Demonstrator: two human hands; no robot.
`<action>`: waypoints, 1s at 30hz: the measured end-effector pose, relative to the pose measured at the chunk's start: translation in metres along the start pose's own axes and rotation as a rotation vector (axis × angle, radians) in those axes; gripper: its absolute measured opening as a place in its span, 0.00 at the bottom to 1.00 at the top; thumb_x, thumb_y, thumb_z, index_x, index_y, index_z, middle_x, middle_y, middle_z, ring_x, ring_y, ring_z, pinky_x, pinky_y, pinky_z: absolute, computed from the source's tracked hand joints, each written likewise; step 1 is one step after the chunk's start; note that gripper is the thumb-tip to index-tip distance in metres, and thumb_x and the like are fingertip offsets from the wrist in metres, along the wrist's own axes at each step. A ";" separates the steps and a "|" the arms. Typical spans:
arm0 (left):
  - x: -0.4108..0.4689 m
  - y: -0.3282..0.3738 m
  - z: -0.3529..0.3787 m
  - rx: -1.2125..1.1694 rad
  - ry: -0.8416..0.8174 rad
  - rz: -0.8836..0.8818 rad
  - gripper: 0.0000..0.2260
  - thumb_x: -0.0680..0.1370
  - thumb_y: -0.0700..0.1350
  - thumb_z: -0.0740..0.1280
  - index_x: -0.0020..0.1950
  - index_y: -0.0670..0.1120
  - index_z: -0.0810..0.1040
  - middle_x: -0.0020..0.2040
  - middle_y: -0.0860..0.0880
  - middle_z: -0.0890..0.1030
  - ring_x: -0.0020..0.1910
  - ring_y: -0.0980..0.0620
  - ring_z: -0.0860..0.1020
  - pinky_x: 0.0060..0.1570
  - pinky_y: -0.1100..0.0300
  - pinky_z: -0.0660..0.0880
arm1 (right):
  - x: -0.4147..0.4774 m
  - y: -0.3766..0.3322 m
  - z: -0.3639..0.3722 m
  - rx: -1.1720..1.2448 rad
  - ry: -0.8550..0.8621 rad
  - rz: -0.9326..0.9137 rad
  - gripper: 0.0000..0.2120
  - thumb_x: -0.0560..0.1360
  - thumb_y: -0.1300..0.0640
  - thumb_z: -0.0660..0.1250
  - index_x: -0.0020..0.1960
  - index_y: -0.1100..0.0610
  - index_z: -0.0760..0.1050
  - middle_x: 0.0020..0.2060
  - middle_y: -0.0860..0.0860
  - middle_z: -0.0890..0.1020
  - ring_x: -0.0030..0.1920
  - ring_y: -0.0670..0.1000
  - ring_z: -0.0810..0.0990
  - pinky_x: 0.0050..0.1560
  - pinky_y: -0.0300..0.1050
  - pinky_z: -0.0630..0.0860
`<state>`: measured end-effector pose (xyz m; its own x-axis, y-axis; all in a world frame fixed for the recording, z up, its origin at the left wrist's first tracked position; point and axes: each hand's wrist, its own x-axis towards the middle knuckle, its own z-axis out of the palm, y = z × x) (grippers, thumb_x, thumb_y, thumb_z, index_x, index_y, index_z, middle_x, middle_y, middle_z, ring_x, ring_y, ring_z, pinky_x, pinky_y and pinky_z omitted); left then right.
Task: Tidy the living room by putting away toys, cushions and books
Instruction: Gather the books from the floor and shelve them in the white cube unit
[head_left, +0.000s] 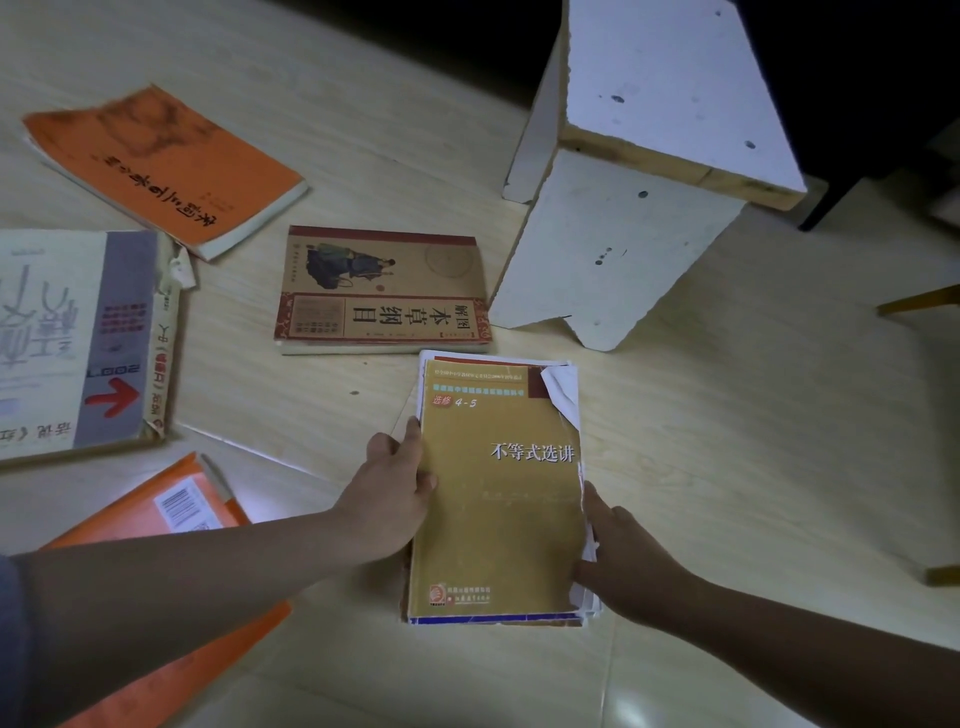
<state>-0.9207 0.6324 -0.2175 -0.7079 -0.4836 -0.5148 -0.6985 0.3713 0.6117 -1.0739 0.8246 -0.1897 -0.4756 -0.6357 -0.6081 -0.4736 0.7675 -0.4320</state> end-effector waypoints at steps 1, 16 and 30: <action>0.000 -0.001 0.001 -0.032 0.003 -0.011 0.27 0.82 0.48 0.55 0.77 0.46 0.46 0.60 0.45 0.62 0.53 0.53 0.67 0.60 0.60 0.67 | 0.000 -0.001 -0.001 0.028 0.025 -0.031 0.31 0.72 0.55 0.66 0.70 0.42 0.56 0.50 0.45 0.77 0.47 0.45 0.76 0.43 0.40 0.76; 0.002 0.008 -0.005 -0.660 0.049 -0.319 0.08 0.75 0.49 0.70 0.48 0.44 0.80 0.49 0.46 0.83 0.50 0.46 0.81 0.57 0.48 0.77 | 0.003 -0.010 -0.012 0.188 0.048 0.050 0.28 0.70 0.65 0.72 0.63 0.51 0.63 0.43 0.42 0.74 0.44 0.47 0.76 0.39 0.35 0.75; 0.009 0.003 0.001 -0.879 -0.113 -0.386 0.27 0.65 0.45 0.76 0.61 0.41 0.73 0.55 0.43 0.81 0.54 0.43 0.80 0.60 0.45 0.75 | -0.006 0.005 0.010 0.268 0.147 0.159 0.25 0.68 0.67 0.71 0.61 0.56 0.67 0.53 0.49 0.76 0.54 0.50 0.77 0.50 0.46 0.78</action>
<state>-0.9294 0.6302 -0.2208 -0.4837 -0.3522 -0.8012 -0.5899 -0.5452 0.5957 -1.0663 0.8327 -0.1947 -0.6387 -0.4969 -0.5876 -0.1829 0.8397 -0.5113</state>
